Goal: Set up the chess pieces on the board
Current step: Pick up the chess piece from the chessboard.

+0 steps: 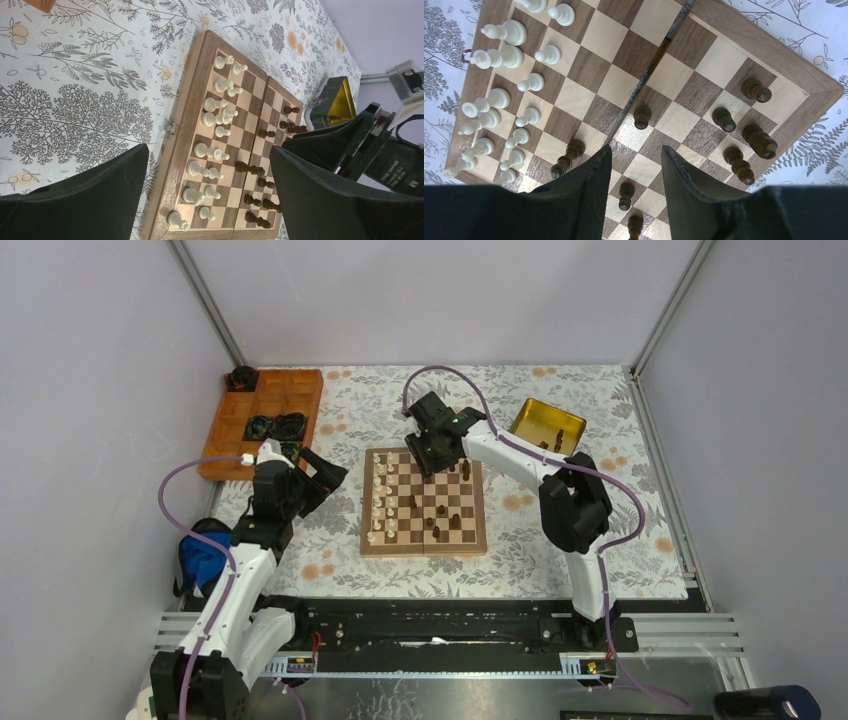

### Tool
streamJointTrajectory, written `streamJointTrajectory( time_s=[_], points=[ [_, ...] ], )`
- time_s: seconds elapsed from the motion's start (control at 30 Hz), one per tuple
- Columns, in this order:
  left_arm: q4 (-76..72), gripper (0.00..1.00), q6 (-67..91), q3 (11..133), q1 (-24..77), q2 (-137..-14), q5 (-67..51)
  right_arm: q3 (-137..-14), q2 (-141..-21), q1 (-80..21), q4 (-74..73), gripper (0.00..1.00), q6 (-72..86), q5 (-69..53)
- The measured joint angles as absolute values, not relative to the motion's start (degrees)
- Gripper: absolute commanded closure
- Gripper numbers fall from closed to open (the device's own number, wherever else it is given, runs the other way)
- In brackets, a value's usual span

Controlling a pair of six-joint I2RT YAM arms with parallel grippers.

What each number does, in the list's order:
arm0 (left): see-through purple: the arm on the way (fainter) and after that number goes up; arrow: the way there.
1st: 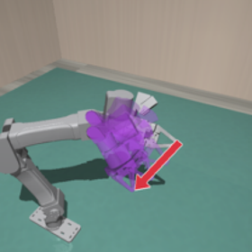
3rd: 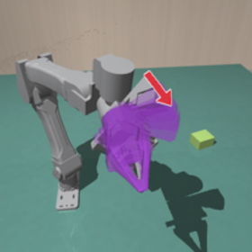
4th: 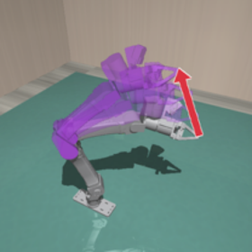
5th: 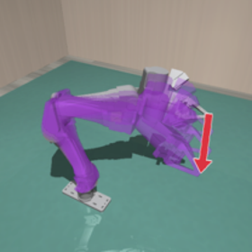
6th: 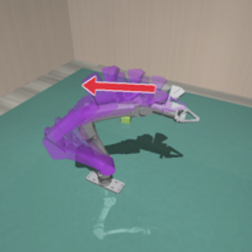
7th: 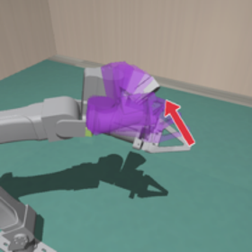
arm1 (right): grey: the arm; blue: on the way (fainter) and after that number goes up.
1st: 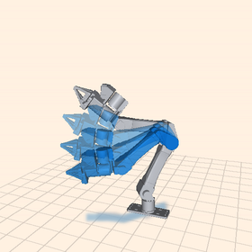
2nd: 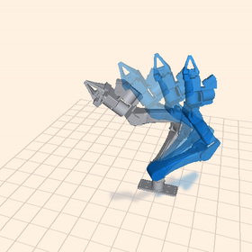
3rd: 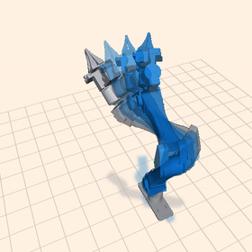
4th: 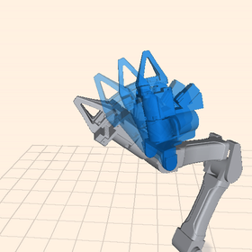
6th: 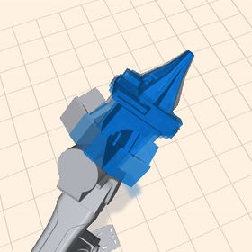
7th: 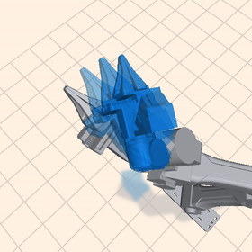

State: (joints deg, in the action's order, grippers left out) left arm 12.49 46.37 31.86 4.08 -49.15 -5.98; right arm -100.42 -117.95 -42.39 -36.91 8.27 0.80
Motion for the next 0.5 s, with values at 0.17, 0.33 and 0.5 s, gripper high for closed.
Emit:
streamJointTrajectory(
  time_s=[0.17, 0.33, 0.5],
  points=[
    [12.5, 0.01, 46.4, 31.8, 4.1, -49.0, -6.0, -100.4, -119.4, -42.4, -36.7, 0.53, 8.3, 0.8],
    [12.6, 0.01, 46.3, 31.9, 4.1, -49.0, -5.8, -100.6, -121.2, -42.4, -36.6, 0.53, 8.2, 0.8],
    [12.7, 0.01, 46.3, 31.9, 4.1, -49.0, -5.5, -101.8, -122.8, -42.4, -36.6, 0.54, 8.2, 0.8]
  ],
)
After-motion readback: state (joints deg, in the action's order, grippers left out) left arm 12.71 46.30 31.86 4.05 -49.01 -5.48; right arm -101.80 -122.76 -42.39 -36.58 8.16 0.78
